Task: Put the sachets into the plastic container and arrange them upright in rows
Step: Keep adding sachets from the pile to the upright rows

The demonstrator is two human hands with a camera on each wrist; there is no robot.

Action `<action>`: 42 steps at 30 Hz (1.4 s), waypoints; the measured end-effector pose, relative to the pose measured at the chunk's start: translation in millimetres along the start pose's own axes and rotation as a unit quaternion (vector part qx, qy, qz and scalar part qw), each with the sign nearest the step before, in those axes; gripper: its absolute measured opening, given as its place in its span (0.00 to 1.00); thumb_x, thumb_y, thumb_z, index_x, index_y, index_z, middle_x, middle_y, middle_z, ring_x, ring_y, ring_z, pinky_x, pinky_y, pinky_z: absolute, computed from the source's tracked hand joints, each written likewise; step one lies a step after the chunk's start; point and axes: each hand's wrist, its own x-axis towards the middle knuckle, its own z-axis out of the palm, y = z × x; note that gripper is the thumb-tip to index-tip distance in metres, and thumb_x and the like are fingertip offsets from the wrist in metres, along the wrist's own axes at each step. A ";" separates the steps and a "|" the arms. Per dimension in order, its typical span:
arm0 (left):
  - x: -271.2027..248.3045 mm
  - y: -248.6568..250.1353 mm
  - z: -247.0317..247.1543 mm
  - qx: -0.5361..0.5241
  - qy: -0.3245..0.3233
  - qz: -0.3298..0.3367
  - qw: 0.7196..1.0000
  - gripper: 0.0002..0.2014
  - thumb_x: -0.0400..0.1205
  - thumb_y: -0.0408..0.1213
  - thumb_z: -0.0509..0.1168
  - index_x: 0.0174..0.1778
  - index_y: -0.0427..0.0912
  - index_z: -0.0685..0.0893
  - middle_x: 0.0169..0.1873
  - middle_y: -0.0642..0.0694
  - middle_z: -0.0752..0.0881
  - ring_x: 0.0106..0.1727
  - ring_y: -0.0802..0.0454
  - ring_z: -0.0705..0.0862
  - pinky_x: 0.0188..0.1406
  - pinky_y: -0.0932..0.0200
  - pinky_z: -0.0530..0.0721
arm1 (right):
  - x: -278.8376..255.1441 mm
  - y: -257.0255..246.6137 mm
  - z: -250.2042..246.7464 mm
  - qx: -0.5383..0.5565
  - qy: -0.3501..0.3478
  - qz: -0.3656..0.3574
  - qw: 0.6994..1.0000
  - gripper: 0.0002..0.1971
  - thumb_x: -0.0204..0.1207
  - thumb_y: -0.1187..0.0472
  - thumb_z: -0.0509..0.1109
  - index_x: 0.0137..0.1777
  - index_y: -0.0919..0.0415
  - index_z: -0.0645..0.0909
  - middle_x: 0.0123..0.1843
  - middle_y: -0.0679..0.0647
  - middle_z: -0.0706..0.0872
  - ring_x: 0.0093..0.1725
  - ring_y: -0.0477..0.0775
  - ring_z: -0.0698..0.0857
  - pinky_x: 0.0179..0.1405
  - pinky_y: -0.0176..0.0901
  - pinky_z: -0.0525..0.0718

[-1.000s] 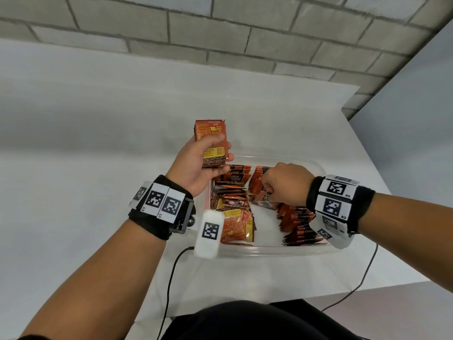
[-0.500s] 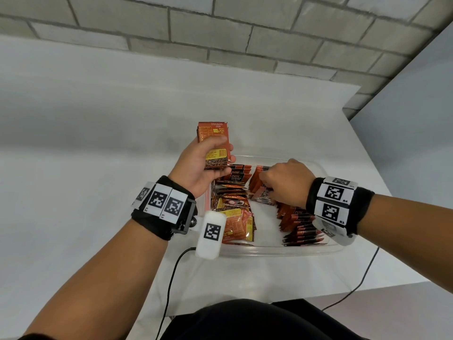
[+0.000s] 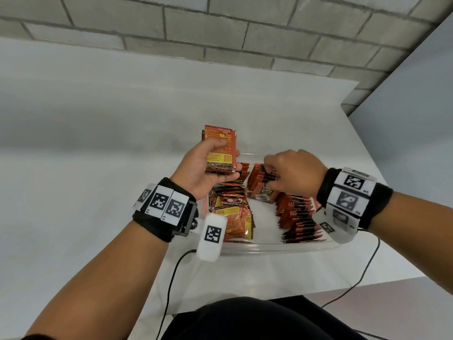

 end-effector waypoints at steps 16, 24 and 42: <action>-2.9 2.4 8.0 0.086 -0.083 -0.002 0.993 0.35 0.54 0.60 0.79 0.55 0.47 0.84 0.42 0.45 0.90 0.44 0.48 0.89 0.41 0.49 0.90 | -15.7 -16.3 -30.2 0.543 0.238 0.017 0.805 0.11 0.72 0.65 0.76 0.40 0.53 0.76 0.38 0.48 0.83 0.34 0.51 0.80 0.39 0.47 0.81; 2.8 5.9 19.0 0.028 -0.075 0.039 0.996 0.22 0.76 0.24 0.66 0.65 0.45 0.79 0.56 0.40 0.87 0.53 0.42 0.87 0.45 0.45 0.89 | -22.0 -19.7 -15.0 0.303 0.213 -0.087 0.925 0.10 0.69 0.63 0.79 0.48 0.55 0.83 0.49 0.49 0.74 0.51 0.47 0.73 0.48 0.27 0.68; 4.0 4.2 31.8 0.065 -0.078 0.047 0.994 0.21 0.77 0.26 0.66 0.65 0.47 0.79 0.57 0.42 0.86 0.58 0.42 0.85 0.52 0.40 0.87 | -27.8 -22.5 -36.3 0.535 0.195 0.051 0.821 0.19 0.79 0.69 0.66 0.58 0.41 0.80 0.48 0.61 0.83 0.44 0.63 0.84 0.45 0.56 0.86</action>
